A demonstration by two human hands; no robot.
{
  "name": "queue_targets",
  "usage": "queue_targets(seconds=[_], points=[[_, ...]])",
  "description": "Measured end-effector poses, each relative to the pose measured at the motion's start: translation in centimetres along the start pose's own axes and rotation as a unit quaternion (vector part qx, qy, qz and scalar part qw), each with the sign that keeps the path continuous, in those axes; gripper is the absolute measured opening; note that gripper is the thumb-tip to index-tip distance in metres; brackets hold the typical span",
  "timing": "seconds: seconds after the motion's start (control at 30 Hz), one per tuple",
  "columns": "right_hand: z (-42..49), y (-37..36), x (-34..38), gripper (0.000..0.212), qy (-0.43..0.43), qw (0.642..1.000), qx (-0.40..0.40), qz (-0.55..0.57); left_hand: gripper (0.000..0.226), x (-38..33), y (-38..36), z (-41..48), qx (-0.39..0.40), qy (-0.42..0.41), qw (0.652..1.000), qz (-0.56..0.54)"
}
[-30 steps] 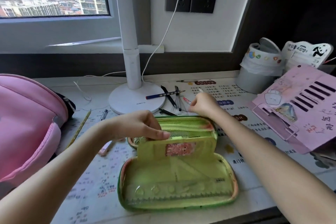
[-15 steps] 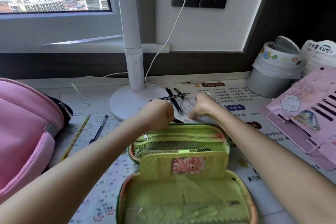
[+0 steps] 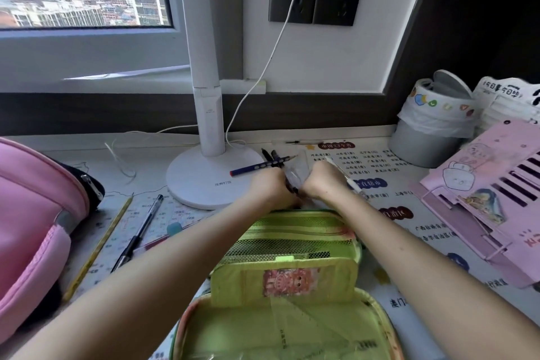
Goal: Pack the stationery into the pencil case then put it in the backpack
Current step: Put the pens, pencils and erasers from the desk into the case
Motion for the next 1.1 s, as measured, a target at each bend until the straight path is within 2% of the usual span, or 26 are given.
queue_targets(seconds=[0.07,0.13,0.27,0.33,0.5,0.6,0.67,0.73,0.77,0.83,0.9,0.97,1.1], points=[[-0.3,-0.5,0.4,0.032,-0.006,0.999,-0.046,0.004,0.03,0.3,0.2,0.0,-0.021,0.043,0.998,-0.034],[-0.3,-0.8,0.5,0.029,-0.024,0.998,-0.057,0.018,0.016,0.4,0.5,-0.2,-0.04,0.069,0.995,-0.063],[0.5,-1.5,0.1,0.004,-0.083,0.987,-0.03,0.135,0.025,0.6,0.6,-0.6,-0.03,0.093,0.99,-0.104],[0.6,-1.6,-0.3,0.007,-0.093,0.981,-0.049,0.164,0.027,0.9,0.7,-0.7,-0.031,0.102,0.986,-0.127],[0.0,2.9,-2.7,0.009,-0.055,0.962,-0.204,0.173,0.023,1.1,1.0,-1.6,-0.02,0.1,0.977,-0.188],[-2.8,7.6,-3.9,0.005,0.013,0.935,-0.256,0.246,0.02,0.8,2.3,-2.2,-0.015,0.064,0.988,-0.143],[-6.1,10.3,-4.3,0.01,0.055,0.89,-0.198,0.406,0.023,0.8,4.0,-2.8,-0.024,0.054,0.989,-0.137],[-10.1,11.8,-4.3,0.014,0.115,0.847,-0.072,0.515,0.023,1.2,6.0,-3.8,-0.052,0.056,0.985,-0.157],[-12.2,11.8,-4.1,0.013,0.151,0.843,-0.004,0.516,0.022,1.5,7.0,-4.6,-0.071,0.057,0.981,-0.171],[-15.9,10.8,-3.7,0.016,0.198,0.86,0.108,0.458,0.019,2.0,8.8,-6.6,-0.107,0.045,0.974,-0.193],[-18.8,8.6,-3.4,0.017,0.233,0.894,0.157,0.348,0.016,2.3,10.3,-9.3,-0.139,0.024,0.971,-0.191],[-20.4,6.8,-2.9,0.01,0.261,0.92,0.143,0.254,0.01,2.3,11.2,-12.2,-0.168,-0.009,0.97,-0.176],[-21.6,4.9,-1.6,0.006,0.325,0.933,0.051,0.149,0.011,1.6,11.5,-17.9,-0.244,-0.142,0.951,-0.123]])
Point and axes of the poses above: each hand's wrist, its own z-axis towards the middle knuckle, its own y-axis out of the back of the hand, x = y × z, the point moved 4 cm from there along z, towards the middle knuckle, and after that the axes turned 11 degrees about -x, right-handed, at the moved point
